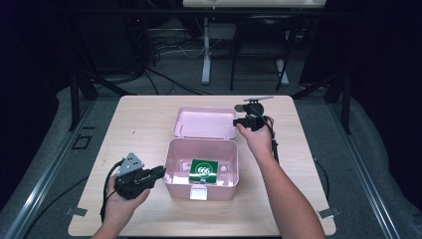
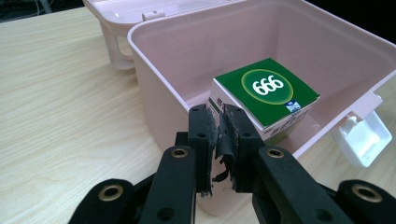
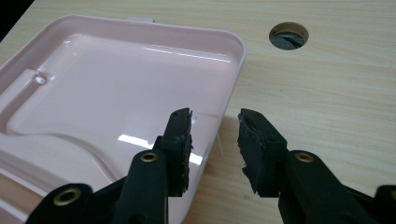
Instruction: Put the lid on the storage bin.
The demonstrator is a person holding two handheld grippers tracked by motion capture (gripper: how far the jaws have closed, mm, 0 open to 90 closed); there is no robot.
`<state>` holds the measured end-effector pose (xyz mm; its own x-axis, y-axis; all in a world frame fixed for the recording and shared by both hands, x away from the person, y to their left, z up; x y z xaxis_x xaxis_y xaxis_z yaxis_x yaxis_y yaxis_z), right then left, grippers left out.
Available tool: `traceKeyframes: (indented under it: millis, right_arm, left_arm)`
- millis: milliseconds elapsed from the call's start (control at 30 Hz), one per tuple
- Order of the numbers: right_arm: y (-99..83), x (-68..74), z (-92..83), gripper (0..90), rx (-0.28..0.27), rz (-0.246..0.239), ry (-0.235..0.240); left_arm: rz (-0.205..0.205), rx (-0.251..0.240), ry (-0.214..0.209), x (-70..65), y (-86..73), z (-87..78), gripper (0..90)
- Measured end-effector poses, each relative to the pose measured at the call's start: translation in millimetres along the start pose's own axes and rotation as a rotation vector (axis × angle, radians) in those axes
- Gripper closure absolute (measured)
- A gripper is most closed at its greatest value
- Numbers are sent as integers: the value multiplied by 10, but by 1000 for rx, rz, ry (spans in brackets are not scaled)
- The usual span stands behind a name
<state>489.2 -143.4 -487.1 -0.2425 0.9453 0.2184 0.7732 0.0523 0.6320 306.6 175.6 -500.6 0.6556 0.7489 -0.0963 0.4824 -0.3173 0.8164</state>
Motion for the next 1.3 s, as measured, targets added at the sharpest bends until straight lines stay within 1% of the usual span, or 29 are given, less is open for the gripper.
traceKeyframes:
  millis: [67, 100, 133, 233, 267, 300, 433, 533, 567, 800, 867, 1000, 1100, 1200, 1300]
  right_arm:
    - [24, 24, 25, 652, 7, -6, -7]
    - [53, 51, 50, 658, 14, -11, -18]
    - [68, 57, 64, 662, 7, -10, -24]
    - [91, 58, 103, 666, 18, -9, -41]
    - [106, 46, 143, 673, 33, -3, -52]
    - [116, 43, 164, 677, 34, 7, -52]
    - [148, 37, 223, 712, 42, 18, -64]
    - [168, 38, 253, 731, 47, 21, -67]
    - [188, 46, 278, 749, 48, 18, -75]
    - [205, 49, 344, 761, 59, 24, -86]
    - [198, 23, 392, 764, 70, 29, -99]
    - [189, -16, 438, 770, 84, 46, -95]
    - [189, -23, 447, 817, 92, 70, -67]
    - [194, -11, 438, 822, 92, 64, -72]
    - [194, -7, 422, 828, 90, 70, -69]
  left_arm:
    - [4, 1, -4, -7, -3, -4, 822]
    - [4, 1, -4, -16, -7, -7, 821]
    - [4, 0, -4, -21, -8, -7, 821]
    - [4, 1, -8, -32, -10, -9, 821]
    - [3, 1, -10, -38, -10, -10, 820]
    - [9, 6, -9, -50, -12, -15, 820]
    - [8, 3, -11, -58, -13, -15, 819]
    - [8, 12, -13, -54, -14, -18, 818]
    - [5, -1, -15, -51, -14, -7, 814]
    - [3, -2, -14, -51, -15, -3, 811]
    - [4, -3, -13, -54, -15, -3, 811]
    - [2, -5, -15, -50, -15, 0, 812]
    - [4, -3, -15, -46, -15, 0, 812]
    - [4, -3, -15, -48, -15, 1, 812]
    - [2, -5, -12, -52, -14, 2, 812]
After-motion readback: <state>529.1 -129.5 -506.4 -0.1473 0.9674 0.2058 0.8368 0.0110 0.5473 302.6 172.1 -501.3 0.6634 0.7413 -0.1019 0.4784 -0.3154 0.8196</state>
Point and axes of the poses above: each handheld gripper's, and its own axes: z roughly forward along the jaws, y roughly out of its top, x roughly to its left, the point moved 4 cm from there along z, roughly forward along the jaws, and after that the axes turned 3 degrees about x, right-handed, at the moved point
